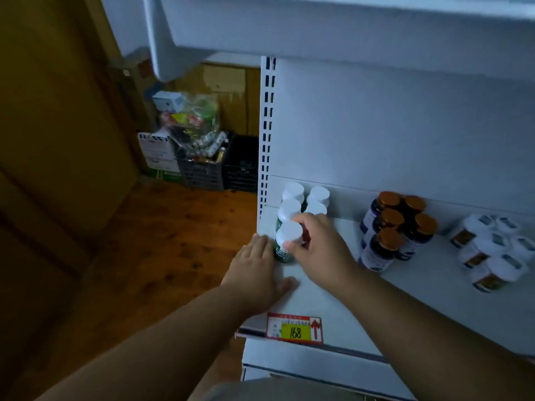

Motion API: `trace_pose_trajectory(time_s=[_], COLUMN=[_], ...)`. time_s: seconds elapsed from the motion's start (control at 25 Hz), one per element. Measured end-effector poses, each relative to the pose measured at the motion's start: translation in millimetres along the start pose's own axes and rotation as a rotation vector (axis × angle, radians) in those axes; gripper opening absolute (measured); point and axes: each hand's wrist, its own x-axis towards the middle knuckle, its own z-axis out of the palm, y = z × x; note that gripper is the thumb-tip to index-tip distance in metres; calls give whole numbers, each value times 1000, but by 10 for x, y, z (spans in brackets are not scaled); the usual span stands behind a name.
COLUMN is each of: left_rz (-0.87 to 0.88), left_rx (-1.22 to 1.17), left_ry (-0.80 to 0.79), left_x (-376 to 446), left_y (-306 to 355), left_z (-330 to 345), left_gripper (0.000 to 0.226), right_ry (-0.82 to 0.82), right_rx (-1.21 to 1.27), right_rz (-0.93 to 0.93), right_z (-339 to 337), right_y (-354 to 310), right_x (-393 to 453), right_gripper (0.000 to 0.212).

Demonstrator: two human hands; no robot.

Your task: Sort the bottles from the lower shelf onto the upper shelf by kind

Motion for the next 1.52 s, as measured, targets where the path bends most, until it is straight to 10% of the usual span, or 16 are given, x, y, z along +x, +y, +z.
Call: trace_pose_trajectory(time_s=[0.44,0.64,0.88,1.52], left_rz=[145,31,-356,-372], left_rx=[28,-787,-1453,-1399], left_ry=[-24,36,-182,-113], left_x=[150,167,576,619], left_y=[-294,-313,36,239], left_z=[116,-223,-487,-470], left_gripper=[90,73,53,53], right_ry=[172,511,372,161], right_rx=[-87,151,589,611], right_rz=[135,312,648,585], right_z=[255,303,33,105], right_y=[-208,-44,4,317], right_x=[-69,-249,430,656], right_gripper=[51,33,63,50])
